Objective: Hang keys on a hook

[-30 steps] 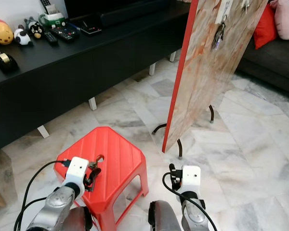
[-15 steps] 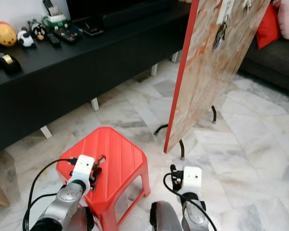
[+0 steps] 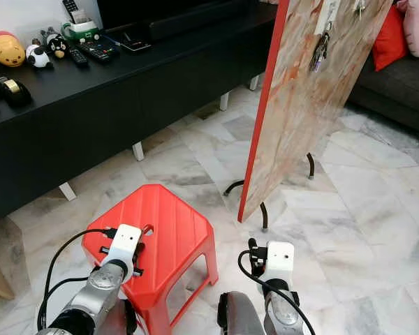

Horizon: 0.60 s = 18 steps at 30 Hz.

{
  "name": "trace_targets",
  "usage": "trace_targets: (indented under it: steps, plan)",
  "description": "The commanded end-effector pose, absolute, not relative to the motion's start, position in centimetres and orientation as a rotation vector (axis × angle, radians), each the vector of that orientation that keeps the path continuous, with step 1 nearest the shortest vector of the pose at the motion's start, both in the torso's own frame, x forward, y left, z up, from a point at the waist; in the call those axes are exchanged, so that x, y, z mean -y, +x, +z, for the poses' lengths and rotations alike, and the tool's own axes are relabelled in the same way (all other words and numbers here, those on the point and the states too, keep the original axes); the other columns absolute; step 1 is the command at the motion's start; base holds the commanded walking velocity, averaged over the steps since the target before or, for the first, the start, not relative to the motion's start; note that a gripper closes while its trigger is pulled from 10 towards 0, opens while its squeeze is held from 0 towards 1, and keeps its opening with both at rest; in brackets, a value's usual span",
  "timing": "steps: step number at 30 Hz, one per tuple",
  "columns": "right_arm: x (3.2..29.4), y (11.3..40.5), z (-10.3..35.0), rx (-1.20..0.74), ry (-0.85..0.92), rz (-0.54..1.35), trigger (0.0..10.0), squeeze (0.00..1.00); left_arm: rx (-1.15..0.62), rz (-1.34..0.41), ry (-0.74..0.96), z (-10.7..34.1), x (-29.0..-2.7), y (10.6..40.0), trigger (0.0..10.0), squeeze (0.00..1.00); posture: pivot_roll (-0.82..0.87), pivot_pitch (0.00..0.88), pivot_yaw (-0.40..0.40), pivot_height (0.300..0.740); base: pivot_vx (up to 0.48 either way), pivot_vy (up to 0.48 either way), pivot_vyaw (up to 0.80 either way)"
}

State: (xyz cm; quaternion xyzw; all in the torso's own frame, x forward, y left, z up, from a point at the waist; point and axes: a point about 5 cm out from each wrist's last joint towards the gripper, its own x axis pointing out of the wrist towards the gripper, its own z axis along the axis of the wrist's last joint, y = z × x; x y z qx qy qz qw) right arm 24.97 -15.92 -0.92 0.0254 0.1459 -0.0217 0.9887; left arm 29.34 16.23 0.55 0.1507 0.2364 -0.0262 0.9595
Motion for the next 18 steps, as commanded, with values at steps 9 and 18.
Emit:
trace_targets:
  steps: [9, 18]
  plan:
    - [16.07, 24.88, -1.16, -0.302, 0.055, -0.052, 10.0, 0.00, -0.493, -0.056, 0.332, 0.13, -16.36, 29.08, 0.0, 0.00, -0.01, 0.071, -0.085, 0.600, 0.000, 0.000, 0.00]
    - [16.02, 24.80, -1.29, -0.306, 0.055, -0.050, 10.0, 0.00, -0.499, -0.052, 0.352, -0.08, -16.49, 28.90, 0.0, 0.00, -0.01, 0.072, -0.085, 0.600, 0.000, 0.000, 0.00]
